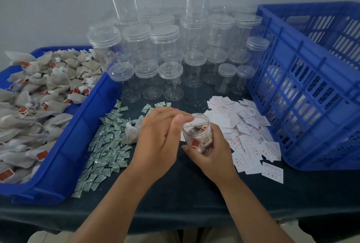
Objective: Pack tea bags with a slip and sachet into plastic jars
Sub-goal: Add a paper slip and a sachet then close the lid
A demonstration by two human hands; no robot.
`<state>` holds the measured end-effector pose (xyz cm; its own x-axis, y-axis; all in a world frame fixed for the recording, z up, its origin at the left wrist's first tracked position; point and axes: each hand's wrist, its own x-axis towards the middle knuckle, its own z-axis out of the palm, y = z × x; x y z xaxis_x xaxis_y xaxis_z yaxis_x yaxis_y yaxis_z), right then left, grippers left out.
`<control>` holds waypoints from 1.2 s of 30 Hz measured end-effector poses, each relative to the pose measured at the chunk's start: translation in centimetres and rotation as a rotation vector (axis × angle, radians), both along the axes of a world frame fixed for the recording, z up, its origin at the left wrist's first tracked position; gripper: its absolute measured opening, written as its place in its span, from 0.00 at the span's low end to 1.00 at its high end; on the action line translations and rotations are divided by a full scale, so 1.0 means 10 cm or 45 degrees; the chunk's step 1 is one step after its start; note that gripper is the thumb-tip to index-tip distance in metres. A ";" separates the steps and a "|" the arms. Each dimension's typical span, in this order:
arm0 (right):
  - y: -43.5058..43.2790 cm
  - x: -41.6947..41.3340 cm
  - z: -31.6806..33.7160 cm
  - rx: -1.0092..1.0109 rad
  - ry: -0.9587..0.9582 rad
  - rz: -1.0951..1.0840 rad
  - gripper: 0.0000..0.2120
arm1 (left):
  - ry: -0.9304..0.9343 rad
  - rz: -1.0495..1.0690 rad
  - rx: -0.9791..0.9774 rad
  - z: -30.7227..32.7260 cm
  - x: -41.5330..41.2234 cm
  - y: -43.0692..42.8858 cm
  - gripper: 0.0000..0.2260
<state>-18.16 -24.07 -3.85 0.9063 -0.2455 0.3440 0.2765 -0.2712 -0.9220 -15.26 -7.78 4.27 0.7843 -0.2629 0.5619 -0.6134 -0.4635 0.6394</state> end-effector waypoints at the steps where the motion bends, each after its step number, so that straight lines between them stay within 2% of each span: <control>1: 0.00 0.00 0.00 0.009 -0.003 -0.001 0.27 | 0.012 0.067 -0.094 -0.02 0.00 0.01 0.17; 3: -0.01 0.00 -0.02 0.034 -0.002 0.009 0.26 | 0.186 0.221 -0.199 -0.08 0.05 0.08 0.11; 4: -0.01 0.00 -0.02 0.049 0.004 0.013 0.26 | 0.311 0.268 -0.160 -0.15 0.09 0.14 0.08; 5: -0.01 0.00 -0.03 0.065 0.010 0.015 0.26 | 0.438 0.293 -0.009 -0.24 0.11 0.21 0.06; 6: -0.01 0.01 -0.04 0.078 0.015 0.016 0.26 | 0.526 0.297 0.235 -0.33 0.11 0.27 0.11; 8: -0.02 0.01 -0.03 0.081 0.024 0.014 0.26 | 0.556 0.270 0.680 -0.57 0.05 0.34 0.27; 10: -0.01 0.01 -0.02 0.068 0.025 0.012 0.25 | 0.496 0.320 0.757 -0.73 -0.01 0.34 0.33; 12: -0.01 0.01 -0.01 0.071 0.030 0.020 0.26 | 0.471 0.345 0.605 -0.79 -0.03 0.34 0.30; 14: -0.01 0.00 0.00 0.078 0.031 0.040 0.26 | 0.548 0.382 0.368 -0.75 0.00 0.33 0.26; 19: -0.01 -0.04 0.06 0.026 -0.022 0.145 0.26 | 0.752 0.284 -0.443 -0.40 0.14 0.23 0.06; 23: 0.00 -0.02 0.03 -0.025 -0.029 0.257 0.28 | 0.759 -0.025 -0.647 -0.09 0.13 0.11 0.07; 27: 0.01 0.01 -0.03 -0.076 0.004 0.263 0.26 | 0.647 -0.273 -0.291 -0.04 0.07 0.11 0.22; 29: 0.01 0.03 -0.07 -0.111 0.010 0.252 0.23 | 0.589 -0.332 -0.123 -0.04 0.04 0.09 0.25; 32: 0.00 0.04 -0.08 -0.239 0.030 0.205 0.18 | 0.389 -0.203 0.236 -0.04 0.00 0.02 0.26; 36: 0.02 0.03 -0.10 -0.405 0.070 0.204 0.17 | 0.339 -0.073 0.652 -0.02 0.03 -0.05 0.32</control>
